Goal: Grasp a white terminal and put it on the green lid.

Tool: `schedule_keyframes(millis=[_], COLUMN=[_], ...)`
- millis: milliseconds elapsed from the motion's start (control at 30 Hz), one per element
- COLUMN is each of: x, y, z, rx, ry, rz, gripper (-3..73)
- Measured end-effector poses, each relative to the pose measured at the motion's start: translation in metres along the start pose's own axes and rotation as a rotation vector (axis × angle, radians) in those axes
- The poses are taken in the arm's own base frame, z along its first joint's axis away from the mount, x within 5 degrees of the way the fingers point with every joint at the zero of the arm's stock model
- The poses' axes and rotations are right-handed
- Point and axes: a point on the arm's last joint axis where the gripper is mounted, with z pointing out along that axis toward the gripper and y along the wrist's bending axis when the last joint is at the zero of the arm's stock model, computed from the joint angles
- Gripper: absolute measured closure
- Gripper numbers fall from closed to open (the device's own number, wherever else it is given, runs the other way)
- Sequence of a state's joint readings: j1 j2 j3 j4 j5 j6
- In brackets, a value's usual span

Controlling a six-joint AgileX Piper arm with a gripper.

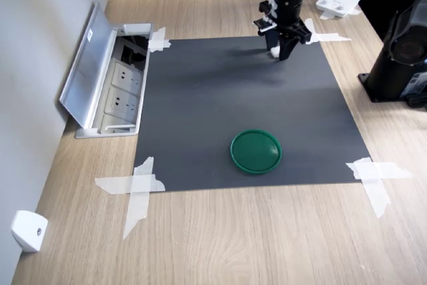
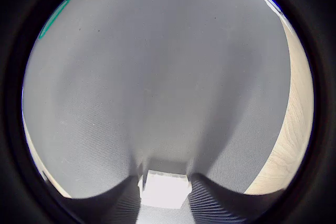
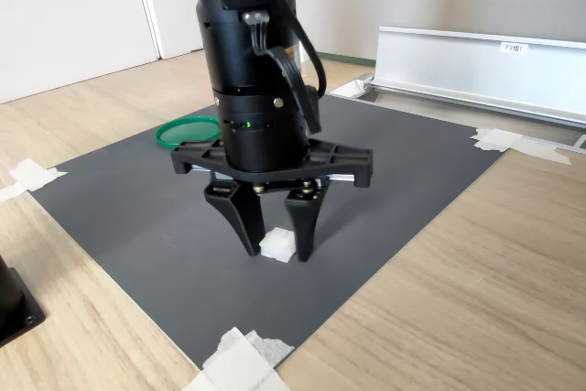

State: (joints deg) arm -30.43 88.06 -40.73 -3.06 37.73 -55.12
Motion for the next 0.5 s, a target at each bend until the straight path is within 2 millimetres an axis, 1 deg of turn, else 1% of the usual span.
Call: schedule_keyframes(millis=[33, 133, 233, 400, 500], x=[0.0, 0.0, 0.002, 0.001, -0.004], y=[0.0, 0.001, 0.004, 0.004, 0.005], z=[0.0, -0.001, -0.008, -0.035, -0.058], rx=[-0.001, -0.006, -0.015, 0.001, 0.002], ry=[0.0, 0.004, 0.005, -0.027, -0.055], rz=[-0.002, -0.013, -0.031, -0.058, -0.088], gripper=[37.3, 37.2, 37.1, 37.1, 37.1])
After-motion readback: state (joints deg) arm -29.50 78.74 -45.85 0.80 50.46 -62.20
